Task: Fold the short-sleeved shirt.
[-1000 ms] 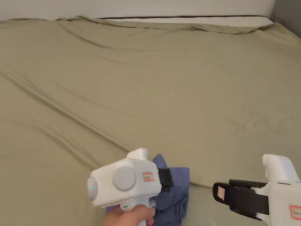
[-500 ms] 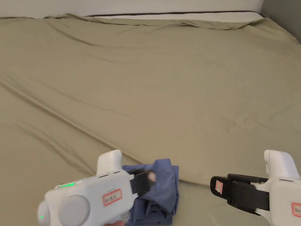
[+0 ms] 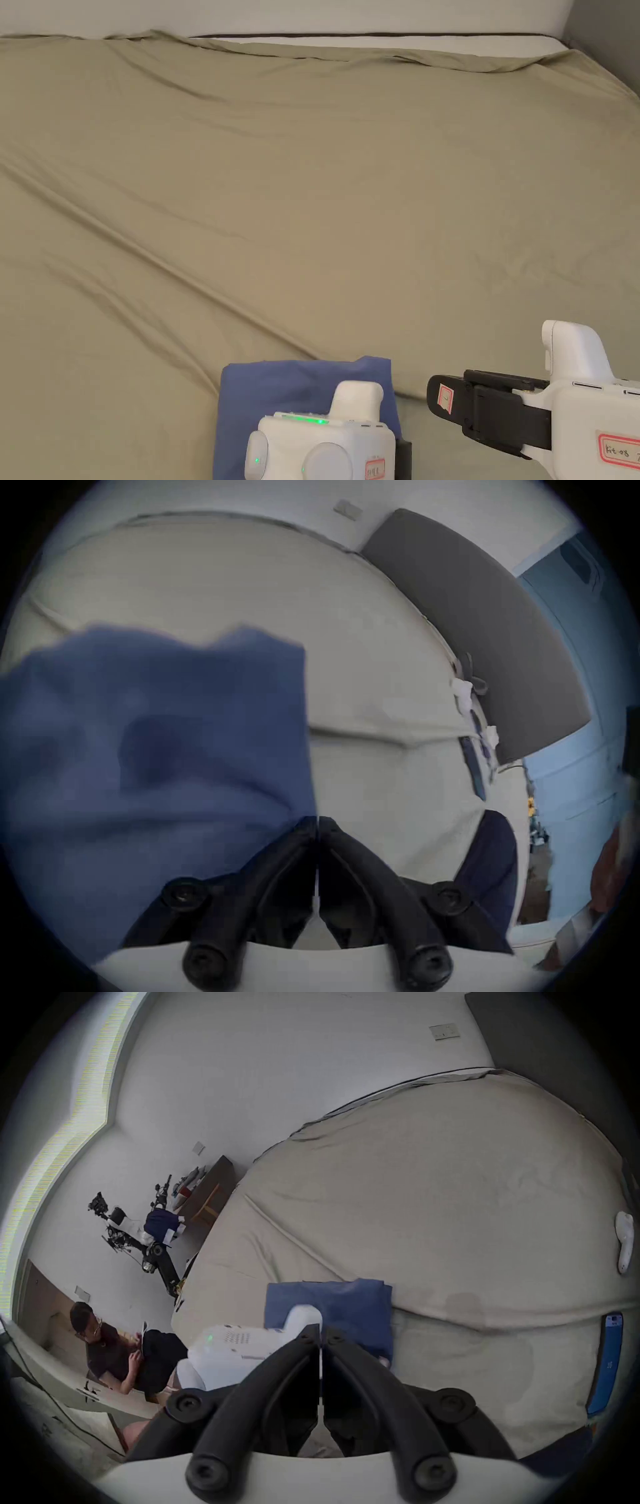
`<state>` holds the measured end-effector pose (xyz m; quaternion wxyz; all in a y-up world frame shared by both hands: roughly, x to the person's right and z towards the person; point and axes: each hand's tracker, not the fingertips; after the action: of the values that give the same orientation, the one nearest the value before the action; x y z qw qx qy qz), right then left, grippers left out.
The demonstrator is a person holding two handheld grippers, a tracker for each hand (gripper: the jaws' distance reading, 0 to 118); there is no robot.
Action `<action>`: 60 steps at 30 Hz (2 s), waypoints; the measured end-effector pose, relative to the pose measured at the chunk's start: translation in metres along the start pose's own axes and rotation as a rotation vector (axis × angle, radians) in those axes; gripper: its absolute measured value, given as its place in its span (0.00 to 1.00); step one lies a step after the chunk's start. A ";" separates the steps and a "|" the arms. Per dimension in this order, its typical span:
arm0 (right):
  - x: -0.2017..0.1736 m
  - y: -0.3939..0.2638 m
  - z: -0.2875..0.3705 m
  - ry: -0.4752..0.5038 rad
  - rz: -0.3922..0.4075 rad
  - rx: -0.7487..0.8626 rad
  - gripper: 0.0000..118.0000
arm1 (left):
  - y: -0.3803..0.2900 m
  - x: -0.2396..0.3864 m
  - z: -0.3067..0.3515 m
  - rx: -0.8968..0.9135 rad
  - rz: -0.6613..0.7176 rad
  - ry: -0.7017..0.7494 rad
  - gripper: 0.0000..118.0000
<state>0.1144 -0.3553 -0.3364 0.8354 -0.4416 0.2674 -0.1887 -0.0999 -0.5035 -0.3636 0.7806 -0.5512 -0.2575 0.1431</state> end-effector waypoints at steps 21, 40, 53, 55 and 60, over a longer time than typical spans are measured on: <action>0.113 -0.021 -0.172 0.217 -0.421 -0.372 0.03 | -0.008 -0.164 0.165 0.294 0.240 0.044 1.00; 0.074 -0.021 -0.097 0.543 -0.413 -0.289 0.03 | -0.001 -0.169 0.168 0.085 0.244 -0.093 0.35; 0.016 -0.009 -0.022 0.615 -0.228 -0.156 0.03 | -0.039 -0.414 0.404 -0.011 0.455 0.570 0.35; 0.014 -0.012 -0.023 0.563 -0.225 -0.151 0.03 | -0.047 -0.441 0.399 -0.071 0.474 0.682 0.35; 0.013 -0.017 -0.020 0.501 -0.225 -0.168 0.03 | -0.058 -0.427 0.357 -0.080 0.521 0.829 0.64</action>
<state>0.1110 -0.3846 -0.3354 0.6774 -0.4759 0.4294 -0.3608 -0.6562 -0.4591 -0.3211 0.7338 -0.6375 0.2160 0.0921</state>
